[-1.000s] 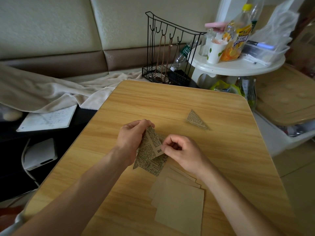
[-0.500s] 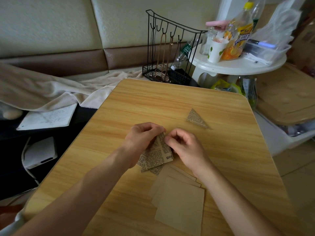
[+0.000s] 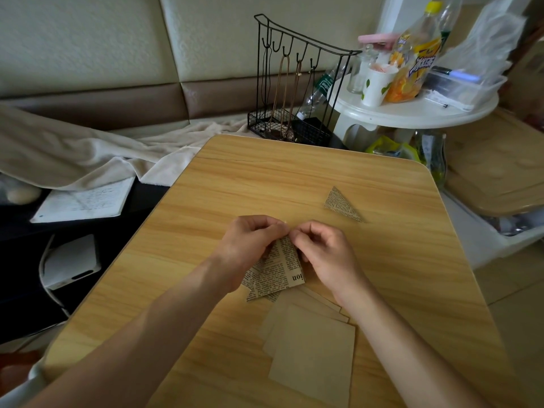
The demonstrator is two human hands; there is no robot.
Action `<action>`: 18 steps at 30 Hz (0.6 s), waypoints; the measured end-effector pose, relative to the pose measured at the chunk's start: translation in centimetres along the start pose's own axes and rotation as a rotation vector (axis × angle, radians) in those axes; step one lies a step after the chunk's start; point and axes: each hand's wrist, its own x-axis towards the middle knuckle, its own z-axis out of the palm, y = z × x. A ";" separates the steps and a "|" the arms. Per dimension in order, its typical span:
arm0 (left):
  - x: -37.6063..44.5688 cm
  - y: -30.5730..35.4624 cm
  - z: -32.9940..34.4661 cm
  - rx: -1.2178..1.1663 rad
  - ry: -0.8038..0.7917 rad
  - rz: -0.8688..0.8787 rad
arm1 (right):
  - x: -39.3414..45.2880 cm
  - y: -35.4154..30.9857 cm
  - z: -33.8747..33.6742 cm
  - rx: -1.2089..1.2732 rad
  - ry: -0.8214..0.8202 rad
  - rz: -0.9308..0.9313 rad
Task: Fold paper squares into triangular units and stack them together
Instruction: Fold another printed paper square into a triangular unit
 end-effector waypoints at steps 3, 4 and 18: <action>0.0 0.0 0.0 -0.083 0.013 -0.037 | 0.0 0.1 -0.1 -0.027 -0.020 0.012; 0.1 0.1 -0.1 -0.114 0.024 -0.051 | 0.0 0.2 -0.1 -0.051 -0.029 0.008; 0.6 0.4 -0.8 -0.251 0.051 -0.086 | -0.5 0.1 -0.2 -0.215 -0.085 -0.030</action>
